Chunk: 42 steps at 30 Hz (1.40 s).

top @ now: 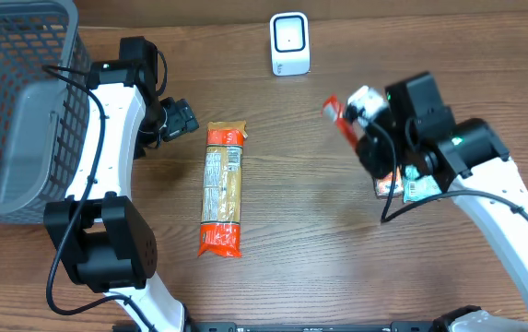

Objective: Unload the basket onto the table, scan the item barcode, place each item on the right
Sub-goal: 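Lift the red stick packet and carry it toward the scanner, then hold the red stick packet in front of the scanner window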

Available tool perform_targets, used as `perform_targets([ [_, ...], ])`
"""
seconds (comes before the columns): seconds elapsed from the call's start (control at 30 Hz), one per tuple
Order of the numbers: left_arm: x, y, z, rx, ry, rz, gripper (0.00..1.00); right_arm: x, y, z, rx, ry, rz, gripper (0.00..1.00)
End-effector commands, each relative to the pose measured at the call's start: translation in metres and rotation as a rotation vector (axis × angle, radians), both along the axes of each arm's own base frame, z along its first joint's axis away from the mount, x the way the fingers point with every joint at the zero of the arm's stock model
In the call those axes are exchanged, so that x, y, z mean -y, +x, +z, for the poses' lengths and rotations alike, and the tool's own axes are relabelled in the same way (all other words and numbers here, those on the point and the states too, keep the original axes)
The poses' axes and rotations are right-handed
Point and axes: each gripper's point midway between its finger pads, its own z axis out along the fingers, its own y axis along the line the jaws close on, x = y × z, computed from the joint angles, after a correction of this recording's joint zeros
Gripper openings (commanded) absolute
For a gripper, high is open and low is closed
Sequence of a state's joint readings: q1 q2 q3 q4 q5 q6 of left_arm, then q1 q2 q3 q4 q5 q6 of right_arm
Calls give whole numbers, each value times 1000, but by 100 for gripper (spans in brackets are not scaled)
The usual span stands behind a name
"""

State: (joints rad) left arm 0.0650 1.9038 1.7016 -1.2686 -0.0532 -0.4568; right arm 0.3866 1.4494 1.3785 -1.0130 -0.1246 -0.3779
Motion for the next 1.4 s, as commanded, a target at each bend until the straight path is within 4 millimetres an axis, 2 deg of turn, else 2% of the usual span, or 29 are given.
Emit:
perform_targets([
  [0.0, 3, 0, 7, 19, 3, -14, 100, 15, 37, 52, 178, -64, -92, 3],
  [0.2, 3, 0, 7, 19, 3, -15, 100, 8, 76, 92, 307, -135, -34, 3],
  [0.33, 3, 0, 7, 19, 3, -14, 100, 1, 103, 96, 388, -222, 26, 3],
  [0.47, 3, 0, 7, 19, 3, -14, 100, -15, 122, 74, 415, -321, 159, 3],
  [0.53, 3, 0, 7, 18, 3, -15, 100, -20, 137, 53, 415, -387, 218, 3],
  [0.7, 3, 0, 7, 18, 3, -15, 100, -16, 167, 21, 423, -529, 193, 3],
  [0.87, 3, 0, 7, 19, 3, -14, 100, -29, 190, -11, 451, -643, 245, 3],
  [1.17, 3, 0, 7, 19, 3, -14, 100, -59, 237, -35, 629, -815, 241, 3],
  [1.37, 3, 0, 7, 19, 3, -15, 100, -61, 257, -58, 671, -869, 201, 3],
])
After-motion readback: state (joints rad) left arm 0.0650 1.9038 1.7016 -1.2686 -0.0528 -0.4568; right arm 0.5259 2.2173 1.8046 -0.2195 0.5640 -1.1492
